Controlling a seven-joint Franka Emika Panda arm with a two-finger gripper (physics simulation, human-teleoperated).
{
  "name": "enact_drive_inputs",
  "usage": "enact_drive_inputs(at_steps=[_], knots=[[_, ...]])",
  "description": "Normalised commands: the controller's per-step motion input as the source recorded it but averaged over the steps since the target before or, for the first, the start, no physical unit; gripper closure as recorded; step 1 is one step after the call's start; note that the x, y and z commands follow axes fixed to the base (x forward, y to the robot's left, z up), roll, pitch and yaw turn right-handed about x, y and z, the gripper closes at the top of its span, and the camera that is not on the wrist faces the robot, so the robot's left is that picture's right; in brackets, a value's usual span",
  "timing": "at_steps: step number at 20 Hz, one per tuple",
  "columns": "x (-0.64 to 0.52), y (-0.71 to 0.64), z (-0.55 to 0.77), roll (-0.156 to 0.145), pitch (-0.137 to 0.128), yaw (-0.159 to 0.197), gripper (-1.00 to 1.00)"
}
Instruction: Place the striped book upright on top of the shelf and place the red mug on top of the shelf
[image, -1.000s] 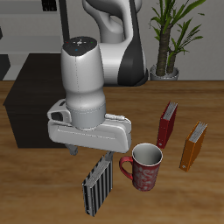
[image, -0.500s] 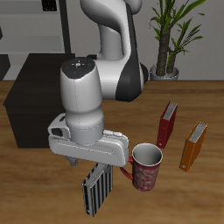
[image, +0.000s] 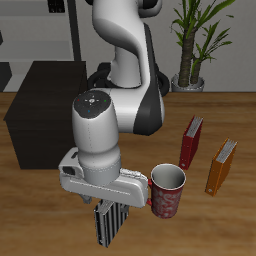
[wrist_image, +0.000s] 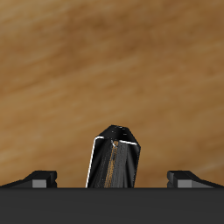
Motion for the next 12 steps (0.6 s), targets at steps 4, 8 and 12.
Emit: enact_drive_inputs(at_steps=[4, 8, 12], knots=[[-0.02, 0.10, -0.27, 0.017, 0.048, 0.017, -1.00], [0.02, -0.06, -0.16, -0.018, 0.032, -0.014, 1.00], [-0.07, -0.08, -0.06, 0.001, 0.027, -0.022, 1.00]])
